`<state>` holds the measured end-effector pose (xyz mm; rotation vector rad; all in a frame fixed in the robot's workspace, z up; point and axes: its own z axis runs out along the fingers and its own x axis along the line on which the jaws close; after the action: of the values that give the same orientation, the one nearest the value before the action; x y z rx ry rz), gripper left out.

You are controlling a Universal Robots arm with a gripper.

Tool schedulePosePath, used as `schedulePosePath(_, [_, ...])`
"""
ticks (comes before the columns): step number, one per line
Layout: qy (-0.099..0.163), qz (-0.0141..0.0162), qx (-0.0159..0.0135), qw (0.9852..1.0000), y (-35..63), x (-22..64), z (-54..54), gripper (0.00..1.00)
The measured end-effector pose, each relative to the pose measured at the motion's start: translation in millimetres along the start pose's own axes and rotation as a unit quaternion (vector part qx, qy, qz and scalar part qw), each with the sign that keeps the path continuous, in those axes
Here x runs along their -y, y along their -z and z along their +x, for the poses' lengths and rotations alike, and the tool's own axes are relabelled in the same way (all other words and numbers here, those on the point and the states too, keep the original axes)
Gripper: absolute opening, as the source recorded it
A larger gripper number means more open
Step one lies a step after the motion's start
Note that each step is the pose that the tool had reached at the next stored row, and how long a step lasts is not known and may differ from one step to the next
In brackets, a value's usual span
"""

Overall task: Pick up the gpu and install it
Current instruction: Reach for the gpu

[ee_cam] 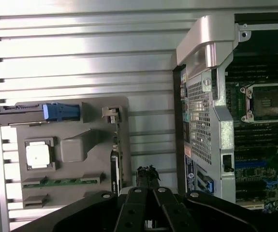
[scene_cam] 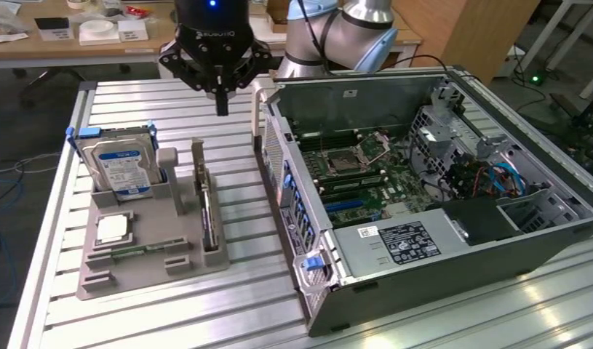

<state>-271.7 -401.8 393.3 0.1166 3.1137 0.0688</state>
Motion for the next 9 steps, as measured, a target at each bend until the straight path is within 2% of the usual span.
schedulePosePath(9, [0.000, 0.0000, 0.0000, 1.0000, 0.4, 2.2, 15.6, 0.11])
